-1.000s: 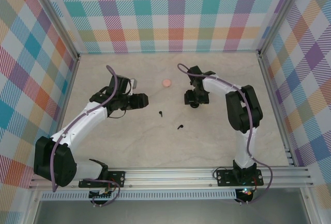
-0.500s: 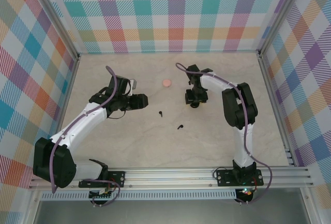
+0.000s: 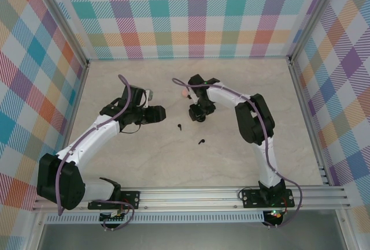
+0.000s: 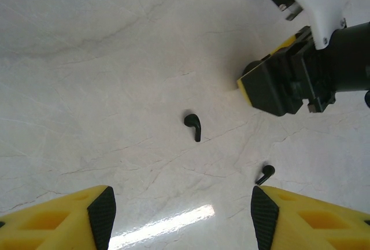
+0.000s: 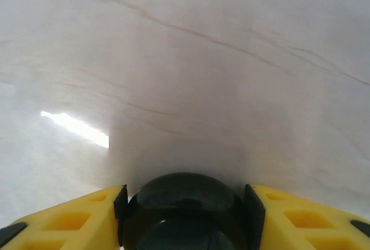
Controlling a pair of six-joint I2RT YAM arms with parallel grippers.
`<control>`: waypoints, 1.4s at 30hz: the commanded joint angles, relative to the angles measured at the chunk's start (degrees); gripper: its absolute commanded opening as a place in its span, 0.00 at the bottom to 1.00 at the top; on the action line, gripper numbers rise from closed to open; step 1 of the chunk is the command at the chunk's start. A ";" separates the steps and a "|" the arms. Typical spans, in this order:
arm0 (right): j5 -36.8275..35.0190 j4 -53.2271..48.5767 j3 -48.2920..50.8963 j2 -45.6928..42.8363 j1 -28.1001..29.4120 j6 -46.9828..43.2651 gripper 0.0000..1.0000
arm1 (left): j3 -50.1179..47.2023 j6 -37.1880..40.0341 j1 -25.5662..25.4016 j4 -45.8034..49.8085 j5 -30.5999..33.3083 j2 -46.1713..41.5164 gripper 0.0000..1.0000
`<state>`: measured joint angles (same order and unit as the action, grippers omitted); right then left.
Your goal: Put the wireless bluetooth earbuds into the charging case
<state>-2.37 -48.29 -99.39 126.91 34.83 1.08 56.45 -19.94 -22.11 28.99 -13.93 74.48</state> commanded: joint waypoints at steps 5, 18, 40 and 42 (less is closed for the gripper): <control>3.12 -1.75 -2.56 1.71 2.35 -5.02 0.61 | -1.07 -0.66 -0.90 0.99 -0.73 -1.66 0.64; 5.08 5.93 7.17 -11.18 -0.05 3.03 0.72 | 1.19 0.65 -1.09 -2.51 -3.42 6.58 0.60; 2.08 13.92 23.69 -17.93 -1.96 22.14 0.45 | 25.12 1.94 -3.00 -5.11 -11.72 41.38 0.24; 2.52 13.99 23.05 -16.94 -1.91 22.77 0.42 | 25.56 1.78 -3.18 -4.99 -11.98 42.53 0.23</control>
<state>-0.84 -35.18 -75.11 107.98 32.97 21.02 80.14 -18.41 -24.75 23.64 -24.05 115.55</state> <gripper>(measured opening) 0.428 0.235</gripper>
